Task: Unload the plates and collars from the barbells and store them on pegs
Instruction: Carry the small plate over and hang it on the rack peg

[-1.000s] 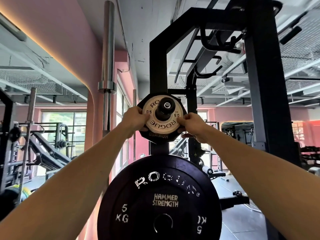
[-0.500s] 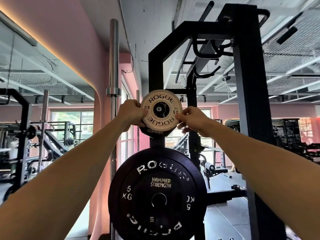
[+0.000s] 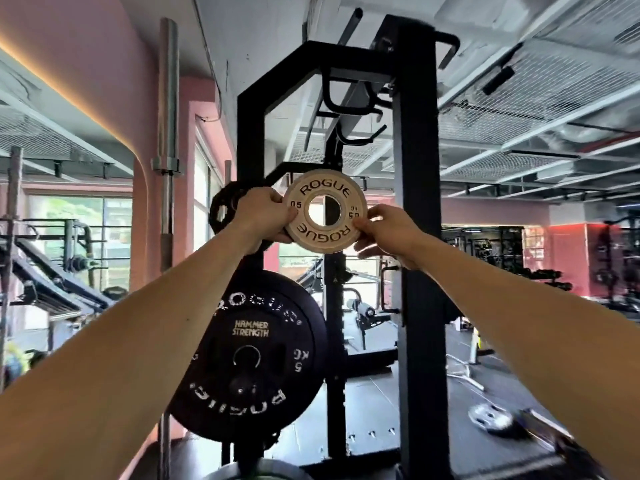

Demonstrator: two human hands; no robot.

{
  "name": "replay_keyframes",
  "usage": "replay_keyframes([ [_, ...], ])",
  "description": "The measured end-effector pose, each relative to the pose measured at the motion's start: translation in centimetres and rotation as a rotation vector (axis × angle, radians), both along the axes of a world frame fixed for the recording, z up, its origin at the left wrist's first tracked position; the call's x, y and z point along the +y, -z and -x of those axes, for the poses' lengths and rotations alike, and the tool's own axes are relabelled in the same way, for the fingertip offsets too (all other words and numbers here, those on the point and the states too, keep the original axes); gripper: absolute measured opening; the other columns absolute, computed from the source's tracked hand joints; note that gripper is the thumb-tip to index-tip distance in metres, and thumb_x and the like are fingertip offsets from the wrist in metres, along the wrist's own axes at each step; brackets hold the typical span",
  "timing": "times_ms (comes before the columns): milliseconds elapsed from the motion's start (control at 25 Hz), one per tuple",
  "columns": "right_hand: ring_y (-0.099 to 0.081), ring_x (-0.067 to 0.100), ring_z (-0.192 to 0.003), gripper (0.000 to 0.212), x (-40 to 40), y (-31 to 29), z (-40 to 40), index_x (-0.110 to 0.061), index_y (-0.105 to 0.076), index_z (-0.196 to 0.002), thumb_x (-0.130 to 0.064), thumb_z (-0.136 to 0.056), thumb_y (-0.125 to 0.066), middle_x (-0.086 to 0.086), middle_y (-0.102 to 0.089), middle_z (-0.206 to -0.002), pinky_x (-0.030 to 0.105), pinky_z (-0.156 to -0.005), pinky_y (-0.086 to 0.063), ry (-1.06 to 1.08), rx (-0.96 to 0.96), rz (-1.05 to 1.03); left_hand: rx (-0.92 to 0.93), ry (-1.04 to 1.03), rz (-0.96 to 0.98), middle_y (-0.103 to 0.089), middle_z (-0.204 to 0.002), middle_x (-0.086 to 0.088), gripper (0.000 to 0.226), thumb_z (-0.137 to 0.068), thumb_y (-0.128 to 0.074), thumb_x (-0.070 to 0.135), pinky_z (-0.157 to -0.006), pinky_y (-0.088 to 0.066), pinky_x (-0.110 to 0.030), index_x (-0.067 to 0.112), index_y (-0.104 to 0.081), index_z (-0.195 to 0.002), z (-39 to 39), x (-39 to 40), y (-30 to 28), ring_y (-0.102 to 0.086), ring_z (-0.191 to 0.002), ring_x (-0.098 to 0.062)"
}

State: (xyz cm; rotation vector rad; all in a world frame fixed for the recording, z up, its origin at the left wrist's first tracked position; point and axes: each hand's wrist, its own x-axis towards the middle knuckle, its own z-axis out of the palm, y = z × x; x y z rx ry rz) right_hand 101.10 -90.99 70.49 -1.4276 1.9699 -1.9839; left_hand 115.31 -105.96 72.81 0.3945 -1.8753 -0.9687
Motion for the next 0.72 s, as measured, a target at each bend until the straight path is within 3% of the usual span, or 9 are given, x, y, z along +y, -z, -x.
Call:
replay_keyframes([
  [320,-0.063,0.017,-0.049,0.021,5.7,0.5,7.0,0.001,-0.052,-0.108,-0.014,-0.095,-0.058,0.016,-0.065,-0.072,0.027,-0.044,-0.054,0.050,0.047,-0.012,0.023,0.085,-0.022,-0.069,-0.093,-0.020,0.009,-0.087,-0.064,0.002,-0.054,-0.061,-0.038,0.008,-0.058,-0.091,7.5,4.6,0.5,-0.071,-0.064,-0.025],
  [600,-0.065,0.016,-0.047,0.028,8.6,-1.2,15.0,0.005,-0.053,-0.112,-0.019,-0.098,-0.052,0.018,-0.067,-0.077,0.026,-0.045,-0.056,0.040,0.094,-0.043,0.052,0.066,0.034,-0.069,-0.095,-0.020,0.020,-0.084,-0.067,0.004,-0.070,-0.061,-0.048,0.002,-0.060,-0.103,15.7,7.1,-0.8,-0.072,-0.074,-0.031],
  [720,-0.068,0.018,-0.053,0.028,10.4,-2.1,17.7,0.003,-0.051,-0.113,-0.022,-0.100,-0.049,0.020,-0.068,-0.080,0.027,-0.049,-0.057,-0.009,0.069,-0.057,0.051,0.038,0.059,-0.068,-0.099,-0.021,0.021,-0.084,-0.066,0.002,-0.069,-0.061,-0.049,0.002,-0.059,-0.104,18.2,9.0,-1.5,-0.072,-0.078,-0.033],
])
